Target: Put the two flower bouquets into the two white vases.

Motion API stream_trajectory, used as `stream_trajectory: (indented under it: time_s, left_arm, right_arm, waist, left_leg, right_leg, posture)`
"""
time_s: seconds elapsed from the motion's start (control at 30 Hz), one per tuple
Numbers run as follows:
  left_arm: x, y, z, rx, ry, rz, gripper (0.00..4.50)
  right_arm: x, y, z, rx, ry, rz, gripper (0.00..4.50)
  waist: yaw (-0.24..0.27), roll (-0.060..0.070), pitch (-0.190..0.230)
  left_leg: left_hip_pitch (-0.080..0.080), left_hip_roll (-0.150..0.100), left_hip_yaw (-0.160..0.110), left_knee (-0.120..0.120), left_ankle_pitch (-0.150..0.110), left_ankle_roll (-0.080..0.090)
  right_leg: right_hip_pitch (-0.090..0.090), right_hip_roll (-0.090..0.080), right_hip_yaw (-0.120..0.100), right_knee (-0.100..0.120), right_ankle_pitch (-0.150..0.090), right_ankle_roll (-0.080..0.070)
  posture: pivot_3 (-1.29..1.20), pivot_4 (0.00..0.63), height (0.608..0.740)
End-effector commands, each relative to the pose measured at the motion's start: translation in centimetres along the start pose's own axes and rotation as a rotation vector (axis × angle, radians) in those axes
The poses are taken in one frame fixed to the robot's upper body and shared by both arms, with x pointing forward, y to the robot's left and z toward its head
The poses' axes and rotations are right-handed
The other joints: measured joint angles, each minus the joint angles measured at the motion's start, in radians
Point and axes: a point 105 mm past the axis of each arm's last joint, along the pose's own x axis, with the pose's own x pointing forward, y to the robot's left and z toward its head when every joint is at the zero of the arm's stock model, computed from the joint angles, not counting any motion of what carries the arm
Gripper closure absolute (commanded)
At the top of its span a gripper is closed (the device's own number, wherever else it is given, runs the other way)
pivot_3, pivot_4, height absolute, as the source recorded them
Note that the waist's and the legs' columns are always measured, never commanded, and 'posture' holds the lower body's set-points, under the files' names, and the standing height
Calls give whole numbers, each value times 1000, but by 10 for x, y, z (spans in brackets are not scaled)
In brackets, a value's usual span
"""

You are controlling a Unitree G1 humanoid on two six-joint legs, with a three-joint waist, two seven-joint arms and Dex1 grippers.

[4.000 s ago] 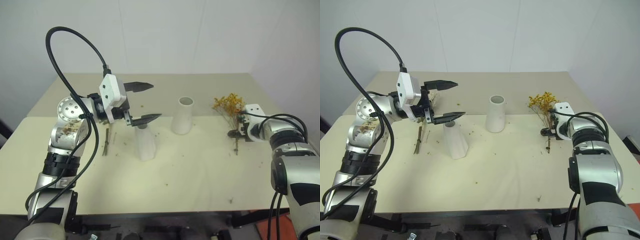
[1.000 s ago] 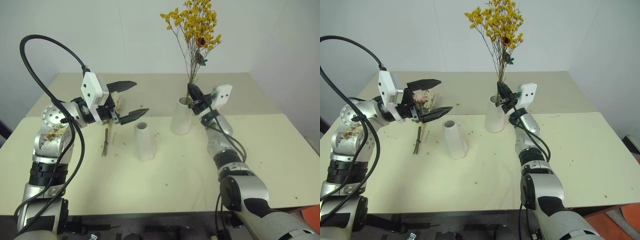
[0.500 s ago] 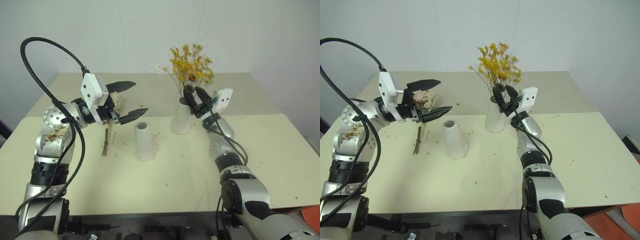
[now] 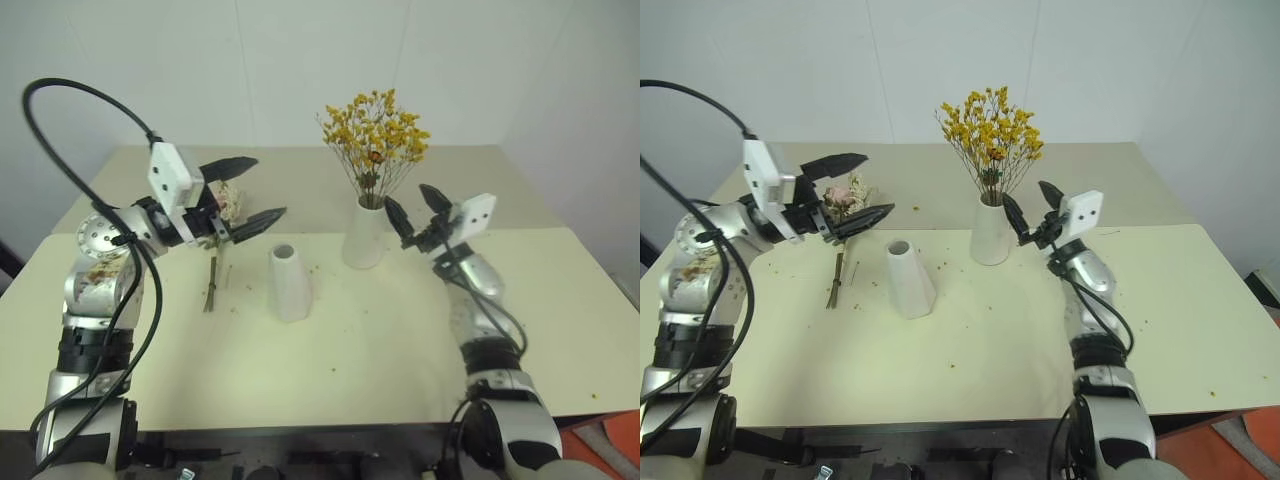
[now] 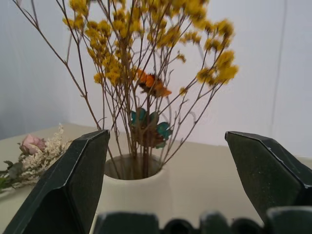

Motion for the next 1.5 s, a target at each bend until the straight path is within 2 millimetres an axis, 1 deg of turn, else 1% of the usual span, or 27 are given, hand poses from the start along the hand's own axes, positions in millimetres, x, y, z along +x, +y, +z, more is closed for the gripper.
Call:
stream_trajectory:
  time_s: [0.03, 0.07, 0.13, 0.2, 0.27, 0.33, 0.37, 0.4, 0.5, 0.57, 0.63, 0.7, 0.77, 0.83, 0.9, 1.0, 1.13, 1.23, 1.37, 1.5]
  left_arm:
    - [-17, 15, 25, 28, -36, 159, 0]
    - [-20, 18, 25, 10, -17, 202, 0]
    - [-30, 32, 22, -24, 70, 362, 0]
    - [-40, 41, 15, -25, 205, 515, 0]
    - [-48, 44, 9, -34, 309, 603, 0]
    - [-59, 47, -3, -128, 409, 685, 0]
    - [-65, 48, -12, -179, 481, 727, 0]
    - [-69, 48, -18, -209, 530, 755, 0]
    - [-72, 49, -30, -312, 659, 797, 0]
    - [-71, 54, -38, -483, 737, 817, 0]
    - [-67, 59, -45, -585, 789, 835, 0]
    - [-59, 57, -53, -662, 824, 797, 0]
    - [-55, 55, -60, -706, 852, 781, 0]
    - [-53, 52, -77, -753, 915, 791, 0]
    - [-51, 50, -90, -765, 961, 787, 0]
    - [-46, 53, -100, -802, 974, 779, 0]
    - [-34, 65, -108, -803, 973, 746, 0]
    - [-24, 66, -111, -790, 983, 694, 0]
    - [-24, 65, -127, -810, 1024, 703, 0]
    - [-25, 66, -138, -844, 1015, 737, 0]
  right_arm:
    - [-8, 5, 40, -46, -8, 80, 40]
    - [-13, 8, 42, -71, 24, 106, 40]
    - [-29, 18, 42, -131, 162, 229, 40]
    - [-43, 28, 42, -170, 276, 330, 40]
    - [-51, 38, 45, -194, 332, 416, 40]
    - [-59, 54, 57, -198, 343, 544, 40]
    - [-60, 62, 63, -202, 347, 603, 40]
    - [-61, 66, 67, -203, 350, 636, 40]
    - [-57, 78, 82, -237, 335, 733, 40]
    - [-51, 86, 91, -242, 318, 783, 40]
    - [-40, 91, 93, -268, 311, 799, 40]
    - [-31, 93, 92, -301, 315, 809, 40]
    - [-27, 97, 94, -294, 316, 820, 40]
    - [-22, 102, 93, -307, 324, 835, 40]
    - [-19, 105, 91, -328, 338, 838, 40]
    - [-15, 105, 87, -339, 343, 819, 40]
    - [-16, 107, 81, -327, 350, 796, 40]
    - [-19, 107, 79, -330, 356, 789, 40]
    - [-21, 105, 79, -336, 357, 749, 40]
    - [-22, 104, 79, -328, 354, 719, 40]
  waist:
    - [3, 0, 0]
    - [4, 0, 0]
    - [8, 0, 0]
    - [13, 0, 0]
    - [15, 0, 0]
    - [16, 0, 0]
    - [16, 0, 0]
    - [16, 0, 0]
    - [19, -2, 1]
    - [24, -3, 2]
    - [26, -4, 2]
    - [25, -4, 2]
    - [26, -4, 2]
    - [27, -4, 2]
    - [28, -4, 2]
    - [28, -4, 2]
    - [32, -4, 2]
    - [34, -4, 2]
    - [33, -4, 2]
    - [29, -4, 2]
  left_leg:
    - [0, 0, 0, 0, 0, 0]
    - [0, 0, -1, 0, 0, 0]
    - [2, 0, 0, 0, 0, 0]
    - [3, 0, 0, 0, 0, 0]
    - [4, 0, 0, 1, 0, 0]
    - [5, -1, 1, 1, 0, 0]
    - [5, 0, 0, 1, 0, 0]
    - [5, 0, 0, 1, 0, 0]
    - [5, 0, -1, 1, 0, 0]
    - [5, -1, -1, 2, 0, 0]
    - [4, -1, -2, 4, 0, 0]
    - [5, -1, -2, 3, 0, 0]
    - [5, -1, -2, 3, 0, 0]
    - [2, -1, -2, 3, 0, 0]
    - [1, -1, -2, 3, 0, 0]
    - [0, -1, -2, 3, 0, 0]
    - [-2, -2, -2, 3, 0, -1]
    - [-2, -2, -2, 3, 0, -1]
    - [-2, -2, -2, 3, 0, -1]
    - [-2, -2, -2, 3, 0, -1]
  right_leg:
    - [0, 0, 0, 0, 0, 0]
    - [0, 0, 0, 0, 0, 0]
    - [1, 0, 0, -2, 0, 0]
    - [2, 1, 0, -3, -1, 1]
    - [3, 1, 0, -3, -1, 1]
    - [4, 1, 1, -3, -1, 1]
    - [4, 1, 1, -3, -1, 1]
    - [4, 1, 1, -3, -1, 1]
    - [4, 2, 0, -3, -1, 1]
    - [4, 2, 0, -3, -1, 1]
    - [4, 2, -2, -3, -1, 1]
    - [5, 2, -2, -3, -1, 1]
    - [4, 1, -2, -3, -1, 1]
    - [2, 1, -2, -3, -1, 1]
    - [1, 1, -2, -3, -1, 1]
    - [0, 1, -2, -3, -1, 0]
    - [-1, 0, -2, -3, -1, 0]
    - [-1, 0, -2, -3, -1, 0]
    - [0, 0, -2, -2, -1, 0]
    - [-1, 0, -2, -2, -1, 0]
  posture:
    - [0, 150, 740]
    - [0, 150, 740]
    - [0, 150, 740]
    - [0, 150, 740]
    - [0, 150, 740]
    - [0, 150, 740]
    - [0, 150, 740]
    - [0, 150, 740]
    - [0, 150, 740]
    - [0, 150, 740]
    - [0, 150, 740]
    - [0, 150, 740]
    - [0, 150, 740]
    - [0, 150, 740]
    - [0, 150, 740]
    - [0, 150, 740]
    - [0, 150, 740]
    - [0, 150, 740]
    - [0, 150, 740]
    - [0, 150, 740]
